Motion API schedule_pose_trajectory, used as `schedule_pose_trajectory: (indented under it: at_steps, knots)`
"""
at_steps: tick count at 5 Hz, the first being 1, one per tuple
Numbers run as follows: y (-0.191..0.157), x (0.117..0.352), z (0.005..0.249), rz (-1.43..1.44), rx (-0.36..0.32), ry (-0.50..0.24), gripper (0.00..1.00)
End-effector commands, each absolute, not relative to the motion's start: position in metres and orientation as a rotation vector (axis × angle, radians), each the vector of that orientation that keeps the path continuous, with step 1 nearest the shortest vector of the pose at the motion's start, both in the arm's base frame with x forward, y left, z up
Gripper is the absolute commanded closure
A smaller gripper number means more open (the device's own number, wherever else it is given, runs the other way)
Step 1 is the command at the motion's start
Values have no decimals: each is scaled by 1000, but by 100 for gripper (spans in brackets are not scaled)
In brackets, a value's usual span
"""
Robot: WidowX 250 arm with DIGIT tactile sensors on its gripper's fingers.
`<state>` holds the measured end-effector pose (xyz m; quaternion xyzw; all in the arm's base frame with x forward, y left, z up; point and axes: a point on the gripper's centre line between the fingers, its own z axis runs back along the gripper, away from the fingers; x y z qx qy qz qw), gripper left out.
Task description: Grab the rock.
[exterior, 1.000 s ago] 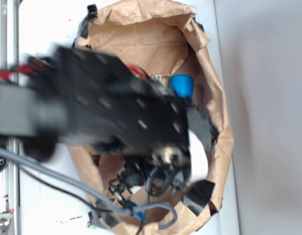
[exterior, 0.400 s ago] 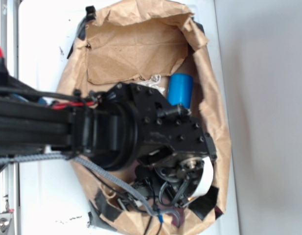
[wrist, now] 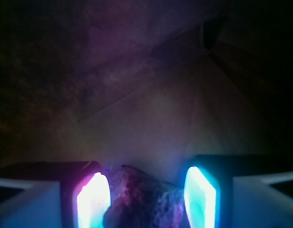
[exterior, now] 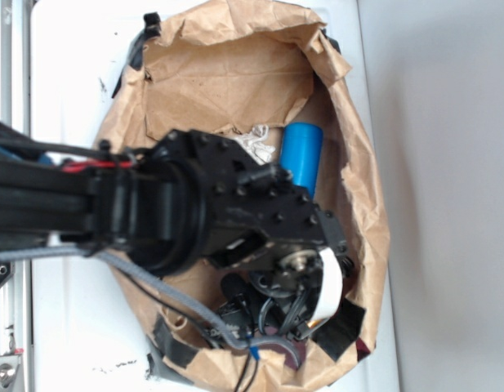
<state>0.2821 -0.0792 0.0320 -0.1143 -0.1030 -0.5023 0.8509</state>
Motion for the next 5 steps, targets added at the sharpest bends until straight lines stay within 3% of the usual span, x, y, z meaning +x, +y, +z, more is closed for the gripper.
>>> schedule_pose_trajectory:
  at_steps: [1, 2, 3, 4, 5]
  knots:
    - [-31, 271, 122, -727, -94, -240, 100]
    - [-11, 254, 152, -487, 9, -199, 100]
    - [2, 227, 179, -247, 167, -200, 100]
    - [8, 217, 184, 5, 203, -222, 100]
    - [2, 222, 180, 48, 228, -229, 100]
